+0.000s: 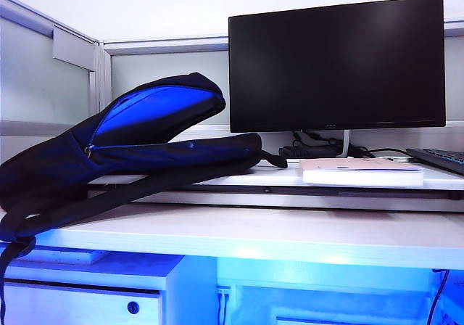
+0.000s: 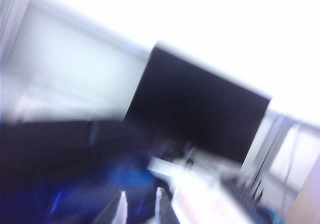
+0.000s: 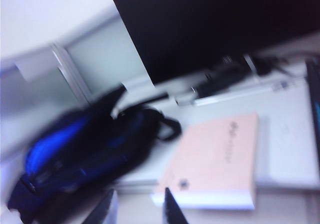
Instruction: Pick up the book on the desk and put it into the open backpack.
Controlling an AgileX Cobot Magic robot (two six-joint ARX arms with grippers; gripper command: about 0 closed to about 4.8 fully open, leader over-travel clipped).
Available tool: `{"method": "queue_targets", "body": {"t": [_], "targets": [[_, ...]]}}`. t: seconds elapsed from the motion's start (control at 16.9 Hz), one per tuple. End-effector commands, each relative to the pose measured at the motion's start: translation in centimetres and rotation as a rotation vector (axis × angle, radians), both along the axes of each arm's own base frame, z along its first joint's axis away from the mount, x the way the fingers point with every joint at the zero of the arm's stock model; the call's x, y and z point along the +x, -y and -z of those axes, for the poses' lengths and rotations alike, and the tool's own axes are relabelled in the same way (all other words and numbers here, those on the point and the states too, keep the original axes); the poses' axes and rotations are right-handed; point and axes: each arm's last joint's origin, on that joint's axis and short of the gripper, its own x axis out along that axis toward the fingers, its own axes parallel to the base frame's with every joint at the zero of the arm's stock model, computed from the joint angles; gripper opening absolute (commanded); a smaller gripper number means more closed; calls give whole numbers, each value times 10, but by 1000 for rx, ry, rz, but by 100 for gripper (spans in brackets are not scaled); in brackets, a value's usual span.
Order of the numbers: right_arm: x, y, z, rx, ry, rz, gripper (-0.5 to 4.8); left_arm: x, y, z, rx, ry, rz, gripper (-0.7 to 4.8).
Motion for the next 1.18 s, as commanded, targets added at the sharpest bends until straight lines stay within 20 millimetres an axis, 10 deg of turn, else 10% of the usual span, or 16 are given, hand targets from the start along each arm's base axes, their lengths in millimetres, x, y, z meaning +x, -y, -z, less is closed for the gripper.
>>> {"method": "queue_targets", "body": {"t": [0.06, 0.3, 0.65, 1.18], "targets": [[-7, 0, -18, 58, 58, -14, 117, -4, 0, -28, -13, 44, -3, 101], [-14, 0, -37, 238, 156, -74, 181, 21, -4, -79, -142, -37, 75, 474], [13, -2, -49, 525, -95, -199, 361, 87, -12, -85, -377, -364, 263, 479], [134, -5, 31, 803, -600, -318, 443, 112, -14, -64, -406, -523, 322, 479]]}}
